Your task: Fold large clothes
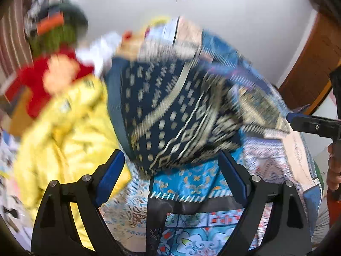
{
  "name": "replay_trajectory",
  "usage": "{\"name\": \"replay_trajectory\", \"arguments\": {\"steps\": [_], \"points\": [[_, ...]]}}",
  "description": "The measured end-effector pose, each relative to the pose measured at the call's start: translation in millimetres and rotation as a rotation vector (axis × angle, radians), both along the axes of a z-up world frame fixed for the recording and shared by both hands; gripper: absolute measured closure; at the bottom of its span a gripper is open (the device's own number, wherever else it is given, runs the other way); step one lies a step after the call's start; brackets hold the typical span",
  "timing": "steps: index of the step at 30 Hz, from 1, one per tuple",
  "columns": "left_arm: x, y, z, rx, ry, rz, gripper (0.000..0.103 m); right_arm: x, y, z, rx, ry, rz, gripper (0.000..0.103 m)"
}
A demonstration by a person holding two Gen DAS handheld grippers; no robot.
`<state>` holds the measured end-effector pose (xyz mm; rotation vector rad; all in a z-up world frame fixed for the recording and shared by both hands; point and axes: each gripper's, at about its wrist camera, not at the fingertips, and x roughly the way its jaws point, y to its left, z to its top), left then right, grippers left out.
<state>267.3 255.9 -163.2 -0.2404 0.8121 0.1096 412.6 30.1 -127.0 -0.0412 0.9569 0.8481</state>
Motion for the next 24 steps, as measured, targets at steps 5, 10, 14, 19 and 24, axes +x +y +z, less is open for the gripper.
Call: {"name": "replay_trajectory", "arguments": {"steps": [5, 10, 14, 19, 24], "points": [[-46, -29, 87, 0.098, -0.208, -0.004, 0.013, -64, -15, 84, 0.082, -0.239, 0.007, 0.033], [-103, -58, 160, 0.172, -0.422, 0.011, 0.013, -131, -34, 148, 0.166, -0.449, -0.018, 0.033], [-148, -79, 193, 0.216, -0.564, 0.034, 0.013, -183, -51, 175, 0.222, -0.593, -0.064, 0.033], [-196, -100, 208, 0.273, -0.684, 0.095, 0.013, -240, -66, 185, 0.268, -0.716, -0.115, 0.033], [-221, -107, 205, 0.288, -0.736, 0.136, 0.013, -278, -72, 181, 0.284, -0.772, -0.152, 0.033]]}}
